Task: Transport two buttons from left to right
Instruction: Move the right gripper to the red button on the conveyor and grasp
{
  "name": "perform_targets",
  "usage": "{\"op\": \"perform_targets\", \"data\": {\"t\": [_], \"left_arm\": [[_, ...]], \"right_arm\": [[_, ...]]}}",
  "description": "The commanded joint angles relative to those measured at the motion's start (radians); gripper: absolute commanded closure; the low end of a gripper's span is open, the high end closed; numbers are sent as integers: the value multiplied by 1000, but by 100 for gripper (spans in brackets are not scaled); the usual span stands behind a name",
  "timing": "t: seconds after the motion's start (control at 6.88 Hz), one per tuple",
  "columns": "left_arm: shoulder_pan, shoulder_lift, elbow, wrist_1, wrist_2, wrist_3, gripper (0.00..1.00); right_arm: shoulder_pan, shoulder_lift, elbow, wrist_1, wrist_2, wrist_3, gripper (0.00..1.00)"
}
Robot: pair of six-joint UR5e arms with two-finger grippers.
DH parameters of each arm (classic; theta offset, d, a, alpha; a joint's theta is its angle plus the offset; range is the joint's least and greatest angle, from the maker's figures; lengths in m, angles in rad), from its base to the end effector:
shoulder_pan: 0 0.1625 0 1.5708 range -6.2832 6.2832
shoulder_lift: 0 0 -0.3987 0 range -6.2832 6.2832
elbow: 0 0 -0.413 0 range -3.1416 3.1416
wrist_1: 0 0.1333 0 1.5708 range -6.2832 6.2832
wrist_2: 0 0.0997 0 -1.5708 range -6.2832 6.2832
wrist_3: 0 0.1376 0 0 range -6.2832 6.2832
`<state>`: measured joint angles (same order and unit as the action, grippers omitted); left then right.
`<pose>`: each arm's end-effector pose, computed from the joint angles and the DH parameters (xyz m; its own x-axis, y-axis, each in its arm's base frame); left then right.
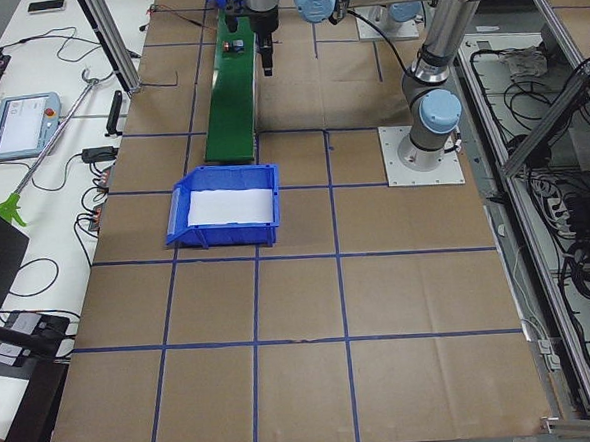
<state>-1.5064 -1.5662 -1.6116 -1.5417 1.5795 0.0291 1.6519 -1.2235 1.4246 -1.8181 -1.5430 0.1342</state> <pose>-0.0990 -0.5171 0.4079 -0.9993 -0.0352 -0.0085 -0.0353 0.9993 0.0074 0.1890 -0.6331 0.3221 -0.9981 0.0517 -0.0337 0.0531 0.9977 -0.0421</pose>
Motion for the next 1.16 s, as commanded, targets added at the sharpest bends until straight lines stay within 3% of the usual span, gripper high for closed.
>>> {"op": "perform_targets", "data": {"t": [0.0,0.15,0.58,1.02], "left_arm": [[0,0,-1,0,2,0,0],[0,0,-1,0,2,0,0],[0,0,-1,0,1,0,0],[0,0,-1,0,1,0,0]], "right_arm": [[0,7,51,-57,0,-7,0],[0,39,65,-145,0,-5,0],[-1,158,71,-222,0,-11,0],[-4,194,120,-225,1,-24,2]]}}
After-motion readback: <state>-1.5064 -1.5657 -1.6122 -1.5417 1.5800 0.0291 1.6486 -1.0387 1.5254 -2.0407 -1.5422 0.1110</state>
